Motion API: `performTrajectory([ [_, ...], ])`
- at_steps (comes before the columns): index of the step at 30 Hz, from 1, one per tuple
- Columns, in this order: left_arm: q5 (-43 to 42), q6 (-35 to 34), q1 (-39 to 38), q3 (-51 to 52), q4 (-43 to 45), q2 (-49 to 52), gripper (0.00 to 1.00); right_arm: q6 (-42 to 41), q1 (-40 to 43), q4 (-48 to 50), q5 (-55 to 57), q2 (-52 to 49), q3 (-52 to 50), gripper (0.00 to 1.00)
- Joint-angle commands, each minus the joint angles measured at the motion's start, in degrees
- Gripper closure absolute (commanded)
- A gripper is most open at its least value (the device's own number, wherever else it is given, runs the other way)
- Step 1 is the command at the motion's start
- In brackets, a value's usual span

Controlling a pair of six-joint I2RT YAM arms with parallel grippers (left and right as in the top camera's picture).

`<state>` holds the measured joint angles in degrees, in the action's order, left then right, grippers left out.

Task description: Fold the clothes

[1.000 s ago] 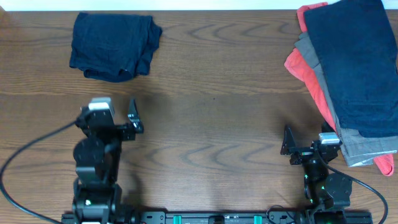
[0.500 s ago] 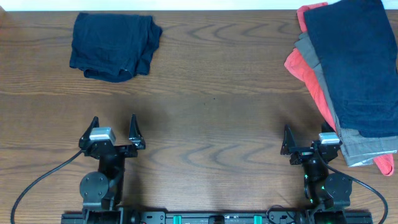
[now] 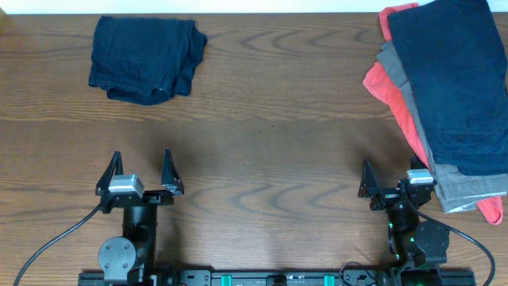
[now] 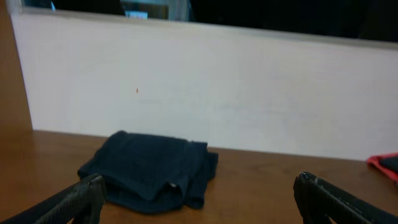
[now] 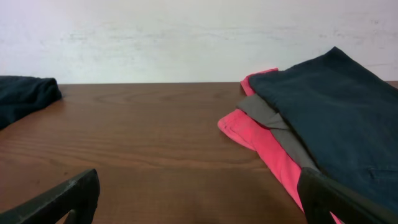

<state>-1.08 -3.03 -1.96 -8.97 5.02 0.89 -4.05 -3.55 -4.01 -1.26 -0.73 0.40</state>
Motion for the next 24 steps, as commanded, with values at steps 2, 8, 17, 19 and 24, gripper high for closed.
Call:
performTrajectory([
  [2, 0.1, -0.5, -0.2, 0.4, 0.4, -0.8, 0.02, 0.5, 0.5, -0.2, 0.4, 0.3, -0.1, 0.01],
  [8, 0.2, -0.5, -0.2, 2.1, -1.0, -0.8, 0.02, 0.5, 0.5, -0.2, 0.4, 0.3, -0.1, 0.01],
  [17, 0.3, -0.3, -0.5, 4.9, -1.2, -0.8, 0.02, 0.5, 0.5, -0.2, 0.4, 0.3, -0.1, 0.01],
  [19, 0.3, -0.2, -0.5, 5.1, -1.4, -0.8, 0.02, 0.5, 0.5, -0.2, 0.4, 0.3, -0.1, 0.01],
  [24, 0.2, -0.3, -0.5, 6.1, -1.5, -0.8, 0.02, 0.5, 0.5, -0.2, 0.4, 0.3, -0.1, 0.01],
])
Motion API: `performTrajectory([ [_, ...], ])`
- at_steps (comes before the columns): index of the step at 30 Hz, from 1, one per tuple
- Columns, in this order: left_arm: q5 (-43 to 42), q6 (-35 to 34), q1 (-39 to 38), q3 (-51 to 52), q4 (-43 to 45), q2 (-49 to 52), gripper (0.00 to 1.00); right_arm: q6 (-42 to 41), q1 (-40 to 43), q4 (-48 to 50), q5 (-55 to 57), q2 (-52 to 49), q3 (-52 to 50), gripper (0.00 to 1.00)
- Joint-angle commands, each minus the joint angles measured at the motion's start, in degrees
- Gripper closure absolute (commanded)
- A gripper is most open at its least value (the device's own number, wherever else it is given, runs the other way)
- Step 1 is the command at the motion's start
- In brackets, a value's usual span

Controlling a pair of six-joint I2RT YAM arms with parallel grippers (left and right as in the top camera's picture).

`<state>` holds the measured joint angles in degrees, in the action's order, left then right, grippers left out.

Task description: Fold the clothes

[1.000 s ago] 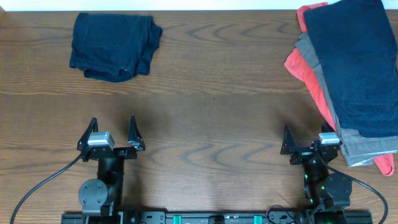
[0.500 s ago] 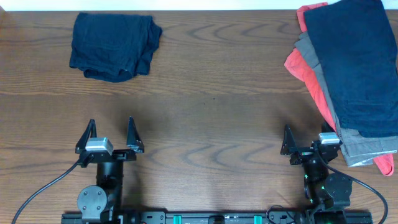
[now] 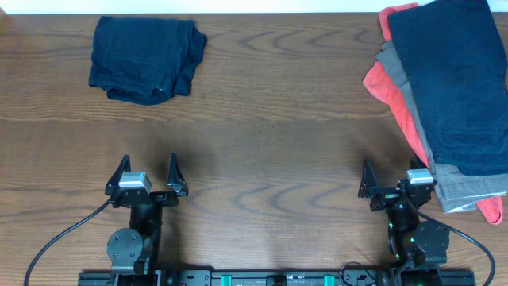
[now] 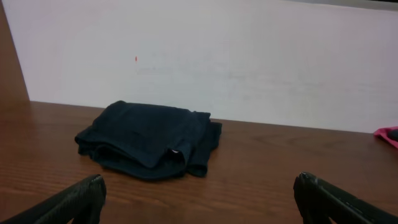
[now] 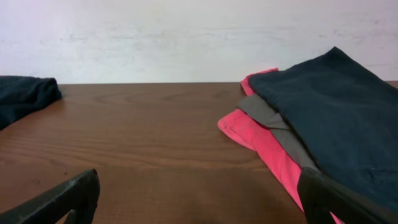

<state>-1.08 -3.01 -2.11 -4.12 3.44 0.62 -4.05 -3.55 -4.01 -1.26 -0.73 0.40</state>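
Observation:
A folded dark navy garment [image 3: 144, 57] lies at the far left of the table, also seen in the left wrist view [image 4: 148, 138]. At the far right a stack of spread clothes holds a navy piece [image 3: 452, 75] on top, a grey one [image 3: 456, 184] under it and a red one [image 3: 389, 91] at the bottom; the right wrist view shows the stack [image 5: 323, 124] too. My left gripper [image 3: 148, 172] stands open and empty near the front edge, left of centre. My right gripper [image 3: 390, 181] is open and empty at the front right, just beside the stack.
The brown wooden table [image 3: 270, 135] stretches between the two piles. A white wall [image 4: 217, 62] runs along its far edge. Black cables [image 3: 55, 238] trail from both arm bases at the front.
My left gripper has drawn back slightly toward the front edge and tipped down; its camera now shows more table and less wall. The right arm and the clothes are unchanged.

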Motion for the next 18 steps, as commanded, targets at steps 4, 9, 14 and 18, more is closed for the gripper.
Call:
performTrajectory([
  [4, 0.2, -0.3, -0.4, 2.5, 0.2, -0.5, 0.02, 0.5, 0.5, -0.2, 0.4, 0.3, -0.1, 0.01],
  [9, 0.0, -0.3, -0.5, 3.9, 0.5, -0.5, 0.02, 0.5, 0.5, -0.2, 0.4, 0.3, -0.1, 0.01],
  [14, 0.1, -0.3, -0.4, 3.9, -1.7, -0.5, 0.02, 0.5, 0.5, -0.2, 0.4, 0.3, -0.1, 0.01],
  [18, -0.2, -0.8, -0.5, 3.9, -7.5, -0.6, 0.02, 0.5, 0.5, -0.2, 0.4, 0.3, -0.1, 0.01],
])
